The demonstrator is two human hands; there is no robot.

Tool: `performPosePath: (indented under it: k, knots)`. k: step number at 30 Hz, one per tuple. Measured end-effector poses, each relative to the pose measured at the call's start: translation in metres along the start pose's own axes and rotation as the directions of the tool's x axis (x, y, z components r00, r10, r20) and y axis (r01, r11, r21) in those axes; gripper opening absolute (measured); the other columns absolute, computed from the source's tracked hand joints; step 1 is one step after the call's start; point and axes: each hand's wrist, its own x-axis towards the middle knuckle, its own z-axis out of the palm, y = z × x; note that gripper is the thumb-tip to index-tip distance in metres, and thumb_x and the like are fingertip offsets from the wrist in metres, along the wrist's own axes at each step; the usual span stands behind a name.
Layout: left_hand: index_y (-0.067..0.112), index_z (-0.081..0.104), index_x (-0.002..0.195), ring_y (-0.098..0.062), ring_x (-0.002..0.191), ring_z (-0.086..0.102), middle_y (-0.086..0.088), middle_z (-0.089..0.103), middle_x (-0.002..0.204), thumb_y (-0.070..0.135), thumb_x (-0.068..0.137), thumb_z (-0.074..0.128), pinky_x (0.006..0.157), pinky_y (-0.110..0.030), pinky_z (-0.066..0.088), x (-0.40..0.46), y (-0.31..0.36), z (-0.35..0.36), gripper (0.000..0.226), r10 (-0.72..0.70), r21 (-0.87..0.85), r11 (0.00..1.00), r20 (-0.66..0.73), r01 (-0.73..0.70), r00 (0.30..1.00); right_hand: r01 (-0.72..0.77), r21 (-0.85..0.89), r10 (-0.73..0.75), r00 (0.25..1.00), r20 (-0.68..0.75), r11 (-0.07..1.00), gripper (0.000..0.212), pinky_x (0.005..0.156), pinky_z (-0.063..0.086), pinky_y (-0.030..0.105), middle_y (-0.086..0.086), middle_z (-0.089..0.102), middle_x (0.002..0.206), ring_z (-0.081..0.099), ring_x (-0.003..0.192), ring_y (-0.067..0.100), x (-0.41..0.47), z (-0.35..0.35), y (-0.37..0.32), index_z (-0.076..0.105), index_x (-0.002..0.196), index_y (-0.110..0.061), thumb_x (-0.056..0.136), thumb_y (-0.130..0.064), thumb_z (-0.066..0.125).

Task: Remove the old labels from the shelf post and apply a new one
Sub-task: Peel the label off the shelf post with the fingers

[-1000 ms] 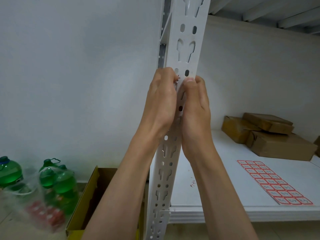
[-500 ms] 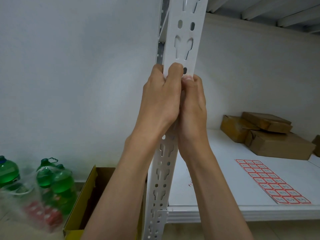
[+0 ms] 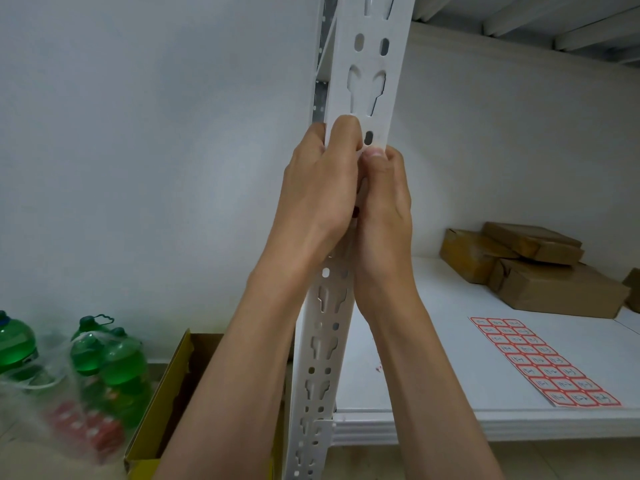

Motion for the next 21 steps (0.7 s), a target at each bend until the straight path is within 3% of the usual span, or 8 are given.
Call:
performPosePath:
  k: [6,11,16,21]
  knots:
    - [0.024,0.036,0.066,-0.003,0.049,0.04,0.01,0.042,0.065,0.027,0.098,0.041,0.056,-0.026,0.033,0.0005,0.0007,-0.0036,0.033,-0.007,0.029,1.0,0.016,0.007,1.0,0.024,-0.032,-0.024,1.0,0.002,0.999,0.023,0.063,0.045,0.017,-0.013,0.049,0.071,0.05,0.067,0.002,-0.0006,0.0002,0.0006,0.048,0.093,-0.01,0.108,-0.025,0.038]
    - [0.023,0.05,0.078,-0.007,0.065,0.053,0.01,0.054,0.075,0.035,0.097,0.044,0.063,-0.028,0.041,-0.002,-0.0006,-0.0017,0.024,0.001,0.032,0.999,0.016,-0.001,1.0,0.005,-0.002,-0.005,1.0,-0.002,1.0,0.022,0.063,0.046,0.021,-0.012,0.051,0.071,0.05,0.068,0.004,-0.0004,0.0014,0.0004,0.048,0.093,-0.012,0.108,-0.025,0.039]
    - [0.018,0.051,0.084,-0.003,0.061,0.049,0.011,0.052,0.075,0.036,0.098,0.043,0.059,-0.025,0.038,0.0,0.0006,-0.0017,0.023,0.025,0.114,0.993,0.002,-0.026,1.0,-0.019,0.024,0.019,1.0,0.0,1.0,0.023,0.071,0.047,0.03,0.005,0.055,0.085,0.054,0.079,0.014,-0.001,0.0022,0.0001,0.05,0.096,-0.012,0.108,-0.028,0.039]
    - [0.017,0.053,0.092,-0.002,0.066,0.052,0.01,0.053,0.078,0.037,0.1,0.041,0.06,-0.024,0.038,0.0002,0.0015,-0.0041,0.024,0.036,0.188,0.981,0.024,-0.04,0.999,-0.016,0.008,0.016,1.0,0.002,1.0,0.03,0.073,0.048,0.03,0.007,0.056,0.09,0.054,0.082,0.016,-0.0015,0.002,0.0008,0.051,0.103,-0.004,0.108,-0.03,0.038]
